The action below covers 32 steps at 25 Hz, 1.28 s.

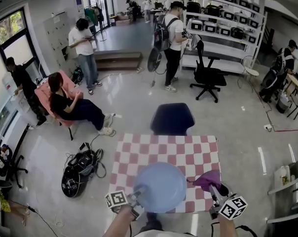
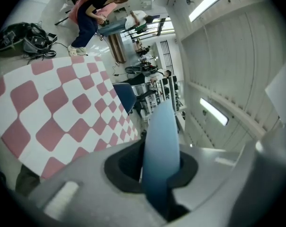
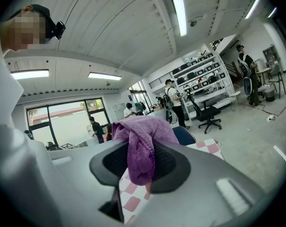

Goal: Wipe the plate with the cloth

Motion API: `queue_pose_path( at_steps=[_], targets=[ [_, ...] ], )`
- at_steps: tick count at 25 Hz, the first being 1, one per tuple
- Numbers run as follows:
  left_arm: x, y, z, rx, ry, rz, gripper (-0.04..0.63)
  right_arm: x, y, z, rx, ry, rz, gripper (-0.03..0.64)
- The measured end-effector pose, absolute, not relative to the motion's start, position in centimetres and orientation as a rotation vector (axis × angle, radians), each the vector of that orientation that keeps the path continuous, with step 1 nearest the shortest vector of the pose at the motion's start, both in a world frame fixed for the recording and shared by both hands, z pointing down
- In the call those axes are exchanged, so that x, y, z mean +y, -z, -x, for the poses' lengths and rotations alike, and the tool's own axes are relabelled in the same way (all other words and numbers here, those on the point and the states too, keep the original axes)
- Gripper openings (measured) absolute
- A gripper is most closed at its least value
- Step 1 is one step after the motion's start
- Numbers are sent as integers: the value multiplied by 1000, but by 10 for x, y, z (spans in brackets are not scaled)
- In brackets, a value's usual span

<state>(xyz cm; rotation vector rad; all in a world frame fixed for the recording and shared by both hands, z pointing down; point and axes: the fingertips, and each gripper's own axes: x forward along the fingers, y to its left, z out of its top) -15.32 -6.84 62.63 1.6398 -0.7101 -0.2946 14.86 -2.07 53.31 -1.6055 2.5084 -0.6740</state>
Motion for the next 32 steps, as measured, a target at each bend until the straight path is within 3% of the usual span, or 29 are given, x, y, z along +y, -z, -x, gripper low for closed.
queue_pose_path(
  at_steps=[16, 23, 32],
  targets=[
    [-170, -639, 139, -569, 112, -1693, 46, -148, -556, -29, 2822, 720, 1605, 106],
    [-163, -638, 113, -531, 70, -1729, 46, -172, -579, -27, 2958, 777, 1661, 106],
    [-137, -628, 72, -501, 74, -1758, 48, -178, -586, -30, 3317, 550, 1604, 104]
  ],
)
